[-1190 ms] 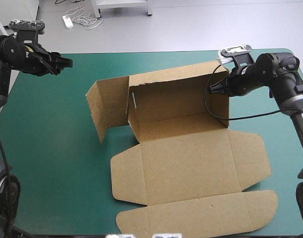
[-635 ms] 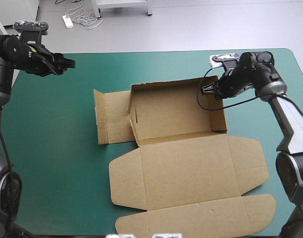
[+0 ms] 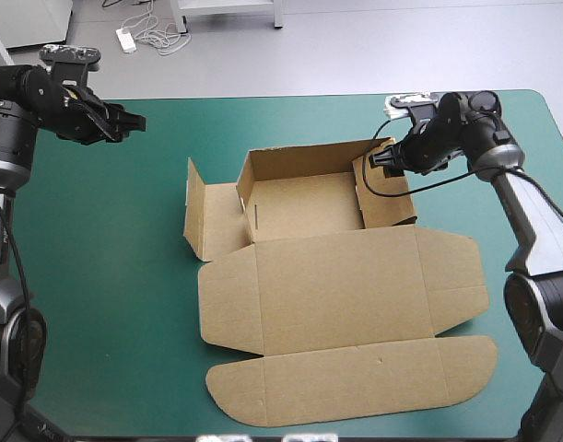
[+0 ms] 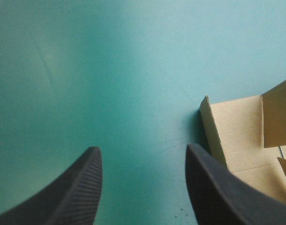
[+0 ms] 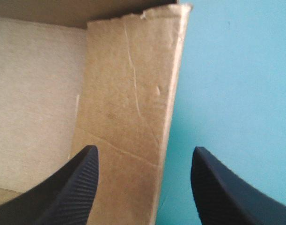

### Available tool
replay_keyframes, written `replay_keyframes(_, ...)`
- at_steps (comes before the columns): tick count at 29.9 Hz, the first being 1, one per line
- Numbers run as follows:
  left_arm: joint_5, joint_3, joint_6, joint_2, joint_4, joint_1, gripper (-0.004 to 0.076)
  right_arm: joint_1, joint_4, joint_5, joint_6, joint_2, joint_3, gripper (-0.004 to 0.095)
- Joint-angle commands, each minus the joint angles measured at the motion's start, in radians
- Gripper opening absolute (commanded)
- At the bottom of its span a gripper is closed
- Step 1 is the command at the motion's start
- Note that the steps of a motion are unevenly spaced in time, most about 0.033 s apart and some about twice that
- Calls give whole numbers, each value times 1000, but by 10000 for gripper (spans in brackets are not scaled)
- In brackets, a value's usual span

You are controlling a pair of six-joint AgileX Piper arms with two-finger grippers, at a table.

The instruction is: Fold the box

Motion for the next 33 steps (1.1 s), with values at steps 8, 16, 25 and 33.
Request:
replay_keyframes(8, -43, -22, 1, -42, -17, -1, 385, -4, -66, 39, 14, -168, -22, 559)
replay_keyframes(16, -43, -22, 6, -42, -55, -1, 385, -4, -68, 23, 14, -146, 67, 559)
replay_keyframes(25, -43, -22, 6, -42, -60, -1, 385, -4, -17, -53, -20, -78, 71, 558)
replay_keyframes(33, -39, -22, 6, -42, -60, -1, 385, -4, -20, -90, -20, 4, 69, 557)
